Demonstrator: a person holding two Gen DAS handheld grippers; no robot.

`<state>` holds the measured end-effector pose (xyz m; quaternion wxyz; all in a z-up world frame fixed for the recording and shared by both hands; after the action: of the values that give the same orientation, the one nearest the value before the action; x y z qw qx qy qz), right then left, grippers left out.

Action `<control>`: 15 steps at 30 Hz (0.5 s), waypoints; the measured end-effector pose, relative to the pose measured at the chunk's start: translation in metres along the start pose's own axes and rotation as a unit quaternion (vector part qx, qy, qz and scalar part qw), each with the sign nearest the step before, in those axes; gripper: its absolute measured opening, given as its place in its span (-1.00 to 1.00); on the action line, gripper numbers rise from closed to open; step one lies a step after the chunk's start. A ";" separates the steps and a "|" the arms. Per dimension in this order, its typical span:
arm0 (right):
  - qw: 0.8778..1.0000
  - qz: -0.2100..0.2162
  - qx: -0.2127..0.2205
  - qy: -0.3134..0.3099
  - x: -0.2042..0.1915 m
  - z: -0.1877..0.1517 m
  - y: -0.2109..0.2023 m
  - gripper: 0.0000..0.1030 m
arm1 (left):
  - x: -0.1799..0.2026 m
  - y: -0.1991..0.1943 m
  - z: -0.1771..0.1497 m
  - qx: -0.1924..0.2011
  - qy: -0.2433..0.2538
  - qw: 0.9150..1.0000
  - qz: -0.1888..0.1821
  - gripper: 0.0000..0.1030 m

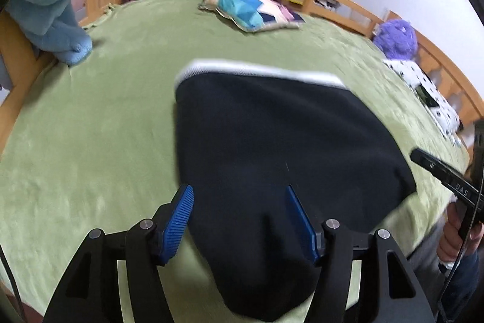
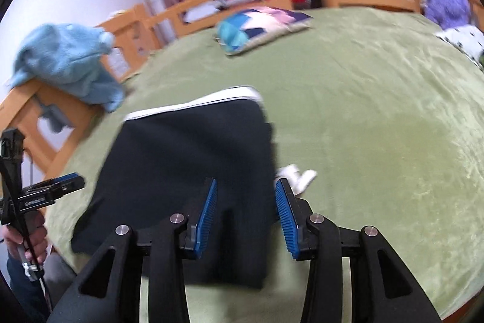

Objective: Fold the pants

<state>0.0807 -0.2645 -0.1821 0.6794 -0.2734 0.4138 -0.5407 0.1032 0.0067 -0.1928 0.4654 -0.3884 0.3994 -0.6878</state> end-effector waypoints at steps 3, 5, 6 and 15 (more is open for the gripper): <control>0.999 -0.026 -0.030 -0.021 -0.007 -0.018 0.021 -0.20 | 0.000 0.032 -0.041 -0.029 0.005 0.999 0.027 0.20; 0.997 -0.040 -0.062 -0.009 0.001 -0.032 0.044 -0.21 | 0.004 0.037 -0.054 -0.005 0.021 0.998 0.058 0.20; 0.996 -0.037 -0.076 -0.002 0.004 -0.038 0.053 -0.22 | 0.005 0.035 -0.057 0.003 0.025 0.998 0.062 0.20; 0.999 -0.012 -0.042 -0.024 -0.003 -0.007 0.019 -0.19 | -0.015 0.003 -0.016 0.006 -0.003 1.000 0.027 0.22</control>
<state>0.0838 -0.2561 -0.2001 0.6705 -0.3198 0.4166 -0.5240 0.0934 0.0233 -0.2040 0.4872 -0.3770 0.4042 -0.6761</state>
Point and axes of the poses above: each gripper's, at about its wrist camera, not at the fingertips, and y roughly the way its jaws point, x to its right, z to its top, the point moved 7 cm from there along y, roughly the way its jaws point, and after that the axes turned 14 degrees about -x, right-handed, at the moved point
